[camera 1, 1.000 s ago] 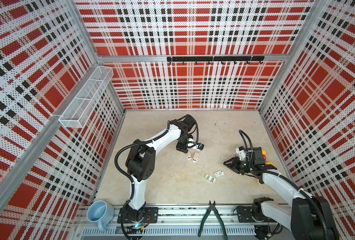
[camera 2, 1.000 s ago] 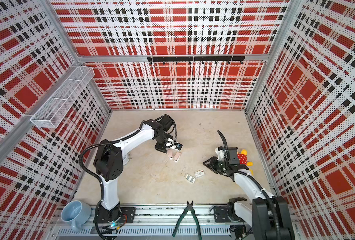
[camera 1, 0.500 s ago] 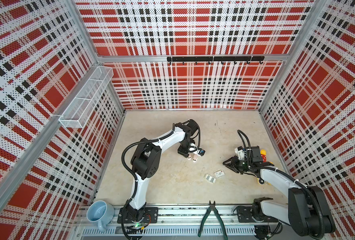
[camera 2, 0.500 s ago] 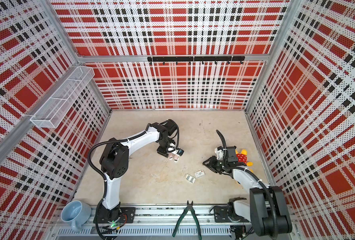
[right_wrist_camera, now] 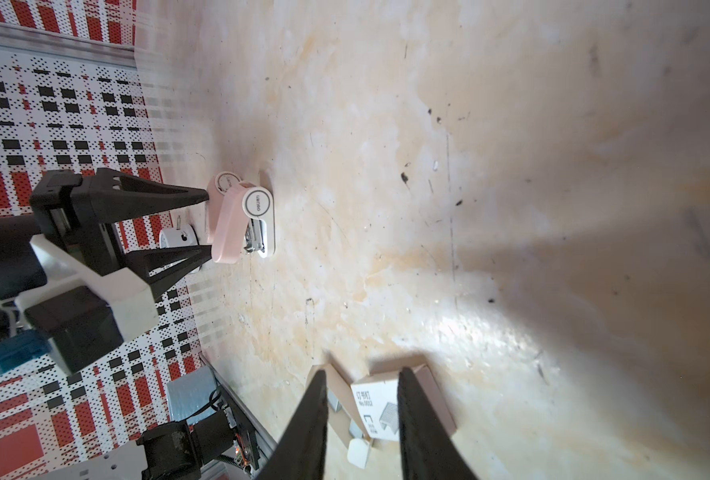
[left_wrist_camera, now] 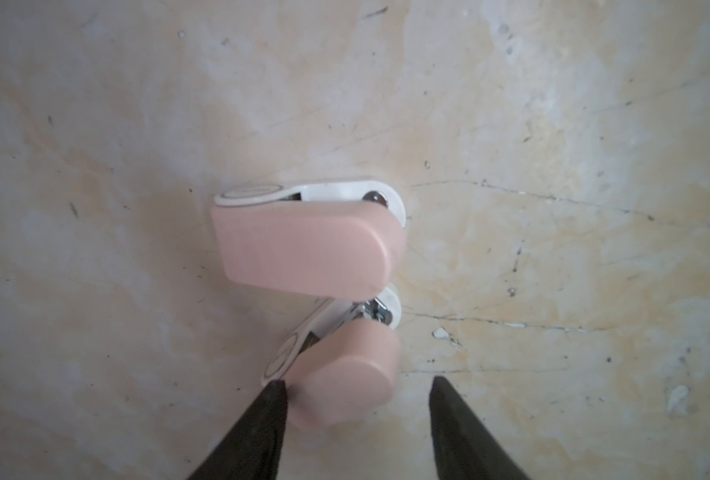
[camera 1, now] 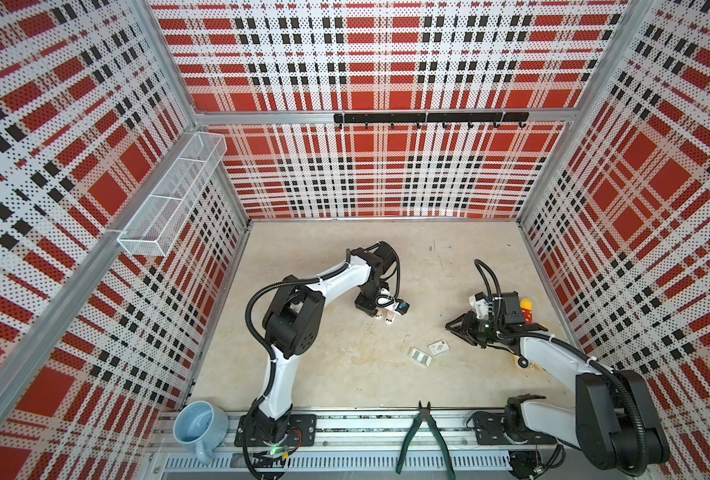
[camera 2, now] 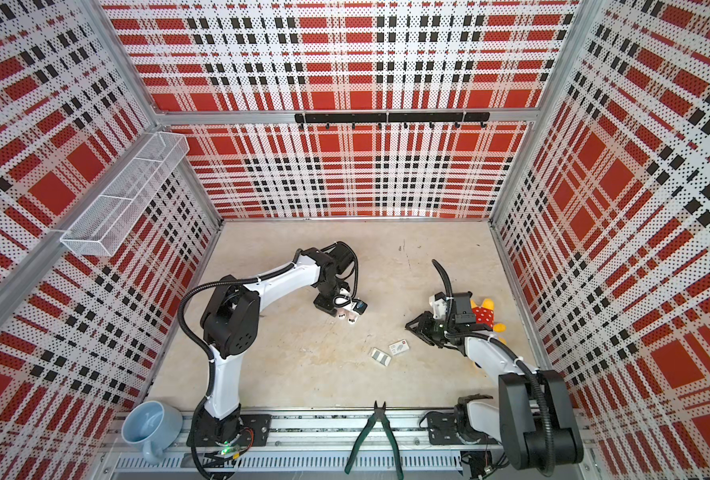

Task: Load the staples into the stapler
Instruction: 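Move the left gripper over the pink stapler farther from the robot, then lower the left gripper and close it on the pink stapler's end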

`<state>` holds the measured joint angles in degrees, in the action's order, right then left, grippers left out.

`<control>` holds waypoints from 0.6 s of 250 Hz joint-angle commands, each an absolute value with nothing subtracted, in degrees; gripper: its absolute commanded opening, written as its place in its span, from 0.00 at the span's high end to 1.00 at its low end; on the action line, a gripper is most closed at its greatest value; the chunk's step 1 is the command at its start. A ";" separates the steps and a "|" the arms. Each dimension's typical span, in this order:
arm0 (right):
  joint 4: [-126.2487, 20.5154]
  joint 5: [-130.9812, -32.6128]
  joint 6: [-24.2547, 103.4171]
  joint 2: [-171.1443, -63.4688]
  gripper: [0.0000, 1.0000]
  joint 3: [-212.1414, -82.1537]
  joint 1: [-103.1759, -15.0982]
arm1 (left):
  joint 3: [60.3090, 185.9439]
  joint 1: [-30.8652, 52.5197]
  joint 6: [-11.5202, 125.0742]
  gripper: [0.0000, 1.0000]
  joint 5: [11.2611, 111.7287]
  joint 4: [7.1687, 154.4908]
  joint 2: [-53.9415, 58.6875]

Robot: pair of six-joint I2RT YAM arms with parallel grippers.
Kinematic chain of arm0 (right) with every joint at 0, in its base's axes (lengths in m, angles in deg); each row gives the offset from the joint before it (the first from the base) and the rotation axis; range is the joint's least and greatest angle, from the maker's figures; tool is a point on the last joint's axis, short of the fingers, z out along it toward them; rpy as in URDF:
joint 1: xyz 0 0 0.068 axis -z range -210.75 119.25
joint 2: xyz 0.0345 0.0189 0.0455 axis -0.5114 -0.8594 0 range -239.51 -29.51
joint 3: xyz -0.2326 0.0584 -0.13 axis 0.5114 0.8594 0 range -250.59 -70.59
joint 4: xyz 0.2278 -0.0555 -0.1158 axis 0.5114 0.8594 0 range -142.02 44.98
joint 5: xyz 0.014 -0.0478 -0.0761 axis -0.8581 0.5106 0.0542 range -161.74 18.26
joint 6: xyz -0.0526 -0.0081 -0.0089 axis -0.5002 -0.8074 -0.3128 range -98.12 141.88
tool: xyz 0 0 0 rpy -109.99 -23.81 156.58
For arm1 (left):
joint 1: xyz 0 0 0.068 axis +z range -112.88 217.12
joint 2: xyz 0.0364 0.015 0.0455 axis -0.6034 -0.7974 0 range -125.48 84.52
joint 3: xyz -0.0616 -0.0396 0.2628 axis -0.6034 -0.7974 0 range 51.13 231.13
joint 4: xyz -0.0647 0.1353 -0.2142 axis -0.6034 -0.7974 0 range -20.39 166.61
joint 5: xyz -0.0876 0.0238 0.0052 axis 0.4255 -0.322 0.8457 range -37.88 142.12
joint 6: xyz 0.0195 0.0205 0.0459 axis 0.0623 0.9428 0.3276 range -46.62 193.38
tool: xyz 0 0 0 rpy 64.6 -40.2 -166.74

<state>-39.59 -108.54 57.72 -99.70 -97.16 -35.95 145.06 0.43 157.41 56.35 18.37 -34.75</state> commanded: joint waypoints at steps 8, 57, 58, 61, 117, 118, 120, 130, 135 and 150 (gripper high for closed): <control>-42.00 -107.65 58.00 -99.42 0.70 -97.24 -36.18 | 143.90 0.07 165.79 0.42 56.00 19.09 -36.32; -42.66 -107.65 58.54 -99.25 0.71 -96.65 -36.19 | 143.67 0.07 166.35 0.42 56.02 20.36 -36.67; -42.63 -107.63 58.54 -99.27 0.71 -96.63 -36.20 | 143.63 0.05 166.36 0.42 56.00 20.40 -36.68; -42.61 -107.63 58.53 -99.21 0.71 -96.55 -36.17 | 143.55 0.03 166.41 0.42 55.99 20.38 -36.62; -42.86 -107.39 58.80 -98.77 0.71 -96.09 -36.17 | 142.97 -0.29 166.81 0.43 55.63 20.98 -36.86; -42.87 -107.36 58.84 -98.77 0.71 -96.04 -36.19 | 142.97 -0.31 166.77 0.43 55.63 20.98 -36.86; -42.87 -107.35 58.87 -98.76 0.71 -96.07 -36.20 | 142.93 -0.30 166.78 0.44 55.64 20.98 -36.82; -42.88 -107.42 58.89 -98.72 0.71 -95.96 -36.13 | 142.82 -0.30 166.73 0.44 55.62 21.03 -36.80; -42.97 -107.33 58.91 -98.68 0.71 -95.90 -36.16 | 142.79 -0.24 166.76 0.45 55.53 21.07 -36.69; -43.29 -107.25 59.06 -98.68 0.71 -95.71 -36.19 | 142.62 -0.27 166.75 0.45 55.27 21.18 -36.69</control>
<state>-40.84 -108.08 58.79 -99.57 -96.77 -35.95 143.96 0.28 157.65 56.11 21.93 -35.16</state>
